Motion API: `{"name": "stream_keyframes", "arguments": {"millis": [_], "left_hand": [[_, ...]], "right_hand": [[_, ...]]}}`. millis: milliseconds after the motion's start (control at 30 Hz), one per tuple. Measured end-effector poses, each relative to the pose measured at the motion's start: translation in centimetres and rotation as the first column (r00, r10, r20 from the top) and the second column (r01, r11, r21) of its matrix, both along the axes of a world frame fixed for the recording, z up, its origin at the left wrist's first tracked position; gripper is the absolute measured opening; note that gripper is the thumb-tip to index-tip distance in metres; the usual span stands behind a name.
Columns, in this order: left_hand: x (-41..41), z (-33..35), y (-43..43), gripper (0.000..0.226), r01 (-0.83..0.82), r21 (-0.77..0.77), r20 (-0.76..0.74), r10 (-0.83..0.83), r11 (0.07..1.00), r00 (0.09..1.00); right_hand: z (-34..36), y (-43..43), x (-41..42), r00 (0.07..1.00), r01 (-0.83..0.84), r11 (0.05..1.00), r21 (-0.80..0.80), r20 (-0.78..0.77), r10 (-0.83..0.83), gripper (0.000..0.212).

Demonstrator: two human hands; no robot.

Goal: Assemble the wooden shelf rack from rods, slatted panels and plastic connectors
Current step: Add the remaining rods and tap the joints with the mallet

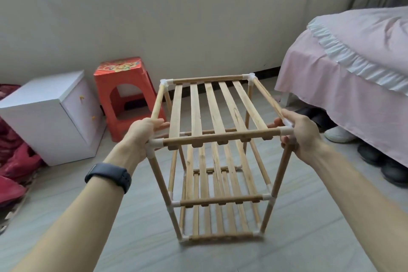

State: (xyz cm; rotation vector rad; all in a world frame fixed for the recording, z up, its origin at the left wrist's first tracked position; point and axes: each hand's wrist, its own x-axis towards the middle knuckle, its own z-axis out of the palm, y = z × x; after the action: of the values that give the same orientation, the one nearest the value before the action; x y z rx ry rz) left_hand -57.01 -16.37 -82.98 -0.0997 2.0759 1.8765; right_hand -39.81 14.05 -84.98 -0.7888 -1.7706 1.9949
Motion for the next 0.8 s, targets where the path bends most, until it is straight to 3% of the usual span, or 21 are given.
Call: {"name": "stream_keyframes", "arguments": {"millis": [100,167,267,333,400,500,567,633,667,800], "left_hand": [[-0.2,0.0,-0.3,0.032,0.012,0.063,0.033,-0.014,0.998,0.999],[-0.4,0.1,-0.2,0.027,0.016,0.012,0.006,-0.016,1.000,1.000],[-1.4,0.5,0.3,0.033,0.018,-0.245,-0.171,-0.062,0.969,0.983],[-2.0,0.9,0.6,0.049,0.030,-0.394,-0.274,-0.149,0.919,0.950],[-2.9,0.8,1.0,0.064,0.045,-0.582,-0.354,-0.303,0.812,0.885],[-4.1,0.0,1.4,0.073,0.119,-0.708,-0.323,-0.469,0.696,0.822],[-5.0,-0.6,1.5,0.072,0.113,-0.746,-0.304,-0.487,0.656,0.819],[-5.6,-0.9,1.6,0.072,0.073,-0.788,-0.298,-0.483,0.611,0.823],[-5.9,-0.6,1.9,0.072,0.058,-0.811,-0.290,-0.487,0.582,0.824],[-5.6,1.7,4.6,0.065,-0.042,-0.920,-0.271,-0.555,0.390,0.786]], "right_hand": [[0.2,0.1,0.1,0.999,0.005,0.996,0.085,0.037,-0.008,0.039],[0.6,0.2,-0.2,0.995,0.019,0.961,0.277,0.089,-0.045,0.032],[1.5,0.9,-1.0,0.980,-0.047,0.804,0.592,0.182,-0.077,0.030],[2.2,1.2,-2.0,0.953,-0.181,0.679,0.712,0.298,-0.058,0.031],[2.9,1.3,-3.2,0.899,-0.333,0.596,0.731,0.436,-0.032,0.034],[3.0,1.2,-4.6,0.832,-0.443,0.566,0.695,0.554,-0.030,0.064],[2.6,1.1,-5.2,0.851,-0.399,0.514,0.760,0.516,-0.102,0.056],[2.2,1.1,-5.6,0.905,-0.280,0.458,0.844,0.391,-0.167,0.027],[2.2,1.2,-5.7,0.925,-0.217,0.470,0.856,0.335,-0.183,0.019],[2.0,1.7,-5.8,0.965,-0.091,0.587,0.804,0.218,-0.149,0.026]]}}
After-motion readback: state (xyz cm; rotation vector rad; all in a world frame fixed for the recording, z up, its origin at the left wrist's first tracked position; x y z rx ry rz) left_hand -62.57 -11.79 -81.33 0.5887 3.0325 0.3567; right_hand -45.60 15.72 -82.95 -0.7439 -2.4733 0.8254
